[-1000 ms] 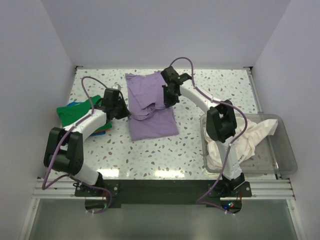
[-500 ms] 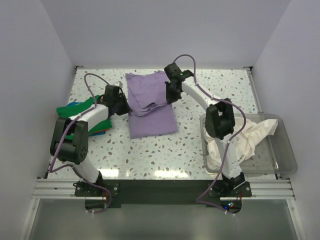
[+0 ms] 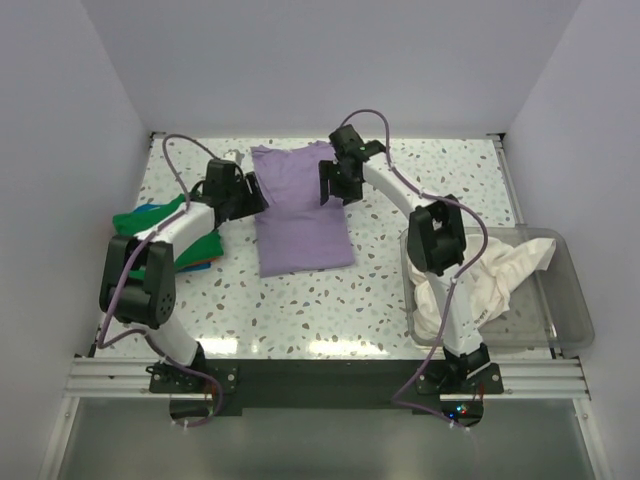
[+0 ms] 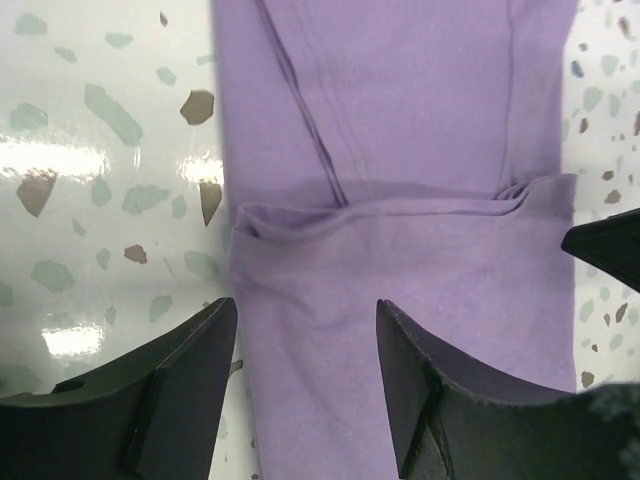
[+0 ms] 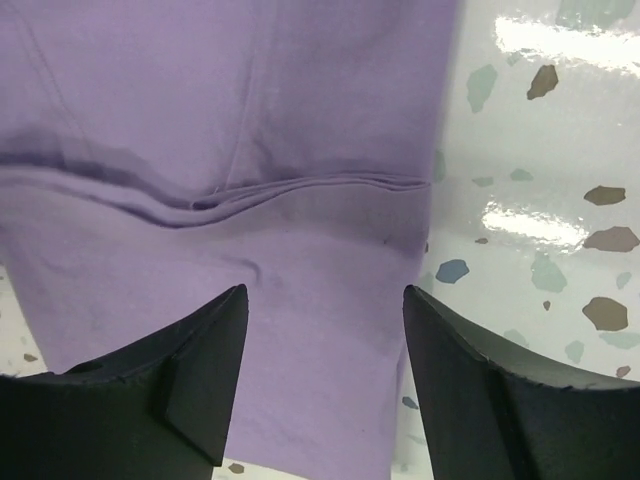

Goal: Fold and stack the t-shirts
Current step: Fold the tshirt

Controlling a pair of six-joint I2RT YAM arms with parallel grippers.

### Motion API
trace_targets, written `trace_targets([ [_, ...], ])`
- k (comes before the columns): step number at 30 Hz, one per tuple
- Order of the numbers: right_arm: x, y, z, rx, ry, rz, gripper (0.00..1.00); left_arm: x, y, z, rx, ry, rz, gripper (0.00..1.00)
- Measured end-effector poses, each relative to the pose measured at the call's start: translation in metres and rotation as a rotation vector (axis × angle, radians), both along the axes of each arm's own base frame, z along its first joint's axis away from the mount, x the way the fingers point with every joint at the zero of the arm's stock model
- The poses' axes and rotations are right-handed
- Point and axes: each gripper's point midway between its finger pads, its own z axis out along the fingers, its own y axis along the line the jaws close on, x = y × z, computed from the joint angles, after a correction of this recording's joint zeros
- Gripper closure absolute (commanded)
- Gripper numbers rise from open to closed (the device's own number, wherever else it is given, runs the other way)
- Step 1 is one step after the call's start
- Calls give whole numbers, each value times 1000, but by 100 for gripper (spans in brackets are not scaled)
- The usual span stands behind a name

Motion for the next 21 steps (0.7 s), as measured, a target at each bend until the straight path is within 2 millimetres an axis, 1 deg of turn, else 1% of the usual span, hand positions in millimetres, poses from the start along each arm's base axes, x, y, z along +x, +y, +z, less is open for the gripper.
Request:
trace_targets([
  [1,0,2,3,12,-11,7,33,-1,1,6,2,-16,-2,37],
  [3,-7,1,8,30,-13,21,33,-6,2,20,-1,-57,-7,37],
  [6,-22,0,25,61,-26,38,33,-24,4,39,-18,-118,-19,38],
  [8,-30,0,37,80,-39,47,33,-37,3,41,-32,-134,-32,39],
  [10,-38,0,46,98,-50,56,34,-51,2,34,-45,-119,-48,40],
  [11,-44,-2,49,101,-49,58,34,-58,2,26,-48,-100,-55,40],
  [13,-58,-6,45,99,-37,62,35,-76,0,10,-54,-56,-73,41],
  [16,-86,-21,28,71,26,62,37,-101,-3,-11,-61,4,-99,41],
  [18,-104,-30,14,55,68,62,40,-115,-5,-20,-66,31,-117,41],
  [21,-128,-42,-6,31,132,56,45,-132,-7,-26,-76,50,-135,41],
])
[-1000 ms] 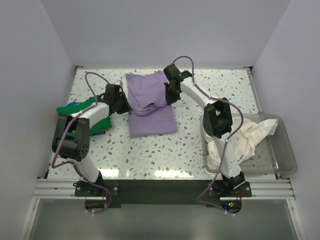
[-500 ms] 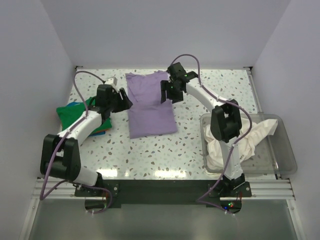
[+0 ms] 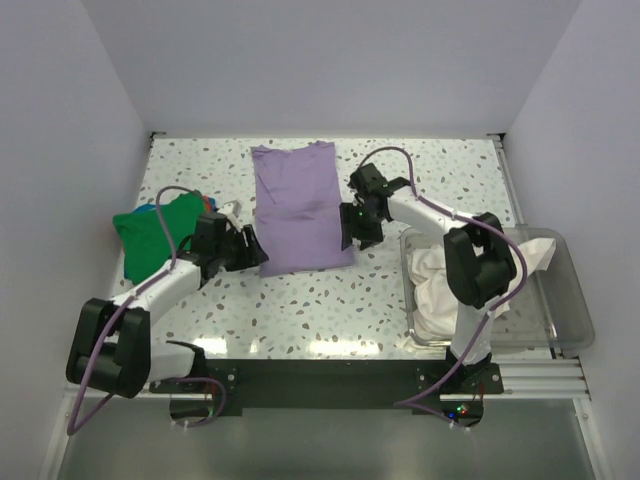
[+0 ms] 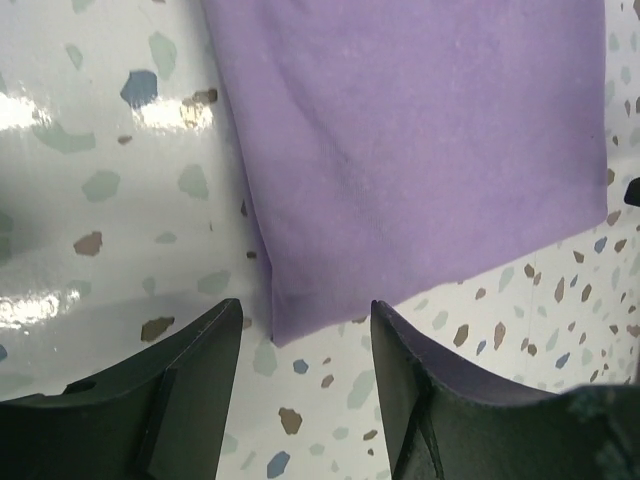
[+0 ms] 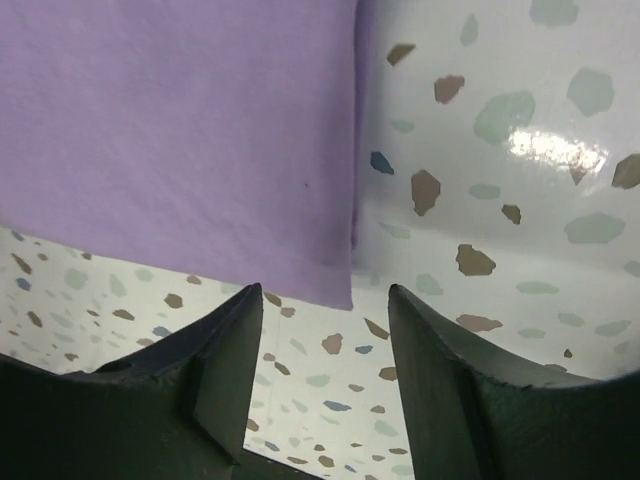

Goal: Fold and stack the t-shirts
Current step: Fold the tshirt

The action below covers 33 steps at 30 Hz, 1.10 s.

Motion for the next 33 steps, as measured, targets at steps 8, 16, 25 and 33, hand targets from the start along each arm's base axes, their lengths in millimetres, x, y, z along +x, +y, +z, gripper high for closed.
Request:
trace_targets([
  [8,-22,-10,-20,-13,48,-13,54,-27,-1,-9,-22,26,-7,42],
  [16,-24,-7,-25,13,51,-9,62,-39,0,-15,-25,49,-5,42],
  [25,-27,-1,-38,31,85,4,74,-44,-2,-21,-32,73,5,42],
  [33,-31,-2,-47,28,114,7,91,-45,-5,-30,-25,98,-4,46],
])
